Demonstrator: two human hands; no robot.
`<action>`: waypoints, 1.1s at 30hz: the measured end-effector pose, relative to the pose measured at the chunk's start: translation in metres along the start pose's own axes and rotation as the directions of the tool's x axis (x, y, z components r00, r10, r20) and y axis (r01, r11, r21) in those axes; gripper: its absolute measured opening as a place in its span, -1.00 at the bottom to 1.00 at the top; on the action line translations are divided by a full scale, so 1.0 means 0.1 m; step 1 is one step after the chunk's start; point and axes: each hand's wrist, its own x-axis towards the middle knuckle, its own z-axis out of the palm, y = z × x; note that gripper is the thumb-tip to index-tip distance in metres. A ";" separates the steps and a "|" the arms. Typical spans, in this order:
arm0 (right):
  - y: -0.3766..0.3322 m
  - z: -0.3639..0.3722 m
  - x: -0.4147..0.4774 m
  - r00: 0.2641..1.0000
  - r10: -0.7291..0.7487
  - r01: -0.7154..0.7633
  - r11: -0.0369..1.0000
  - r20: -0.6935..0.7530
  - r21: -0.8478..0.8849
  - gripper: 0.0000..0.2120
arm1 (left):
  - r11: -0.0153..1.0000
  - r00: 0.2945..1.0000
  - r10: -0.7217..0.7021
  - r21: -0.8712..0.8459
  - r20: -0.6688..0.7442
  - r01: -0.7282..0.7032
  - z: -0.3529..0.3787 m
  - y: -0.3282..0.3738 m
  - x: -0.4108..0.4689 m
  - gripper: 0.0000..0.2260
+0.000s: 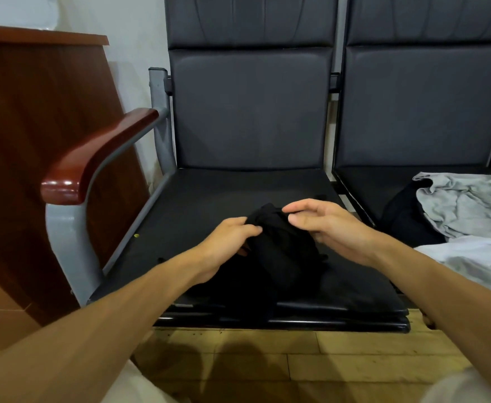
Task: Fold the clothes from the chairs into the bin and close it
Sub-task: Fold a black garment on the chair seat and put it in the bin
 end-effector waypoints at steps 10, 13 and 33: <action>0.16 0.01 0.07 0.990 -0.103 0.133 0.906 0.096 -0.402 -0.84 | 0.924 0.975 -0.196 -0.354 -0.104 0.148 -0.24 0.12 -0.13 -0.81; 0.11 -0.06 0.05 0.975 -0.220 0.181 0.769 0.013 -0.613 -0.79 | 0.966 0.974 -0.146 -0.236 -0.174 0.102 -0.31 0.20 -0.14 -0.70; -0.06 -0.09 -0.06 0.949 -0.307 0.202 0.767 -0.073 -0.609 -0.97 | 0.895 0.874 -0.207 -0.445 -0.440 -0.012 -0.30 0.26 -0.24 -0.81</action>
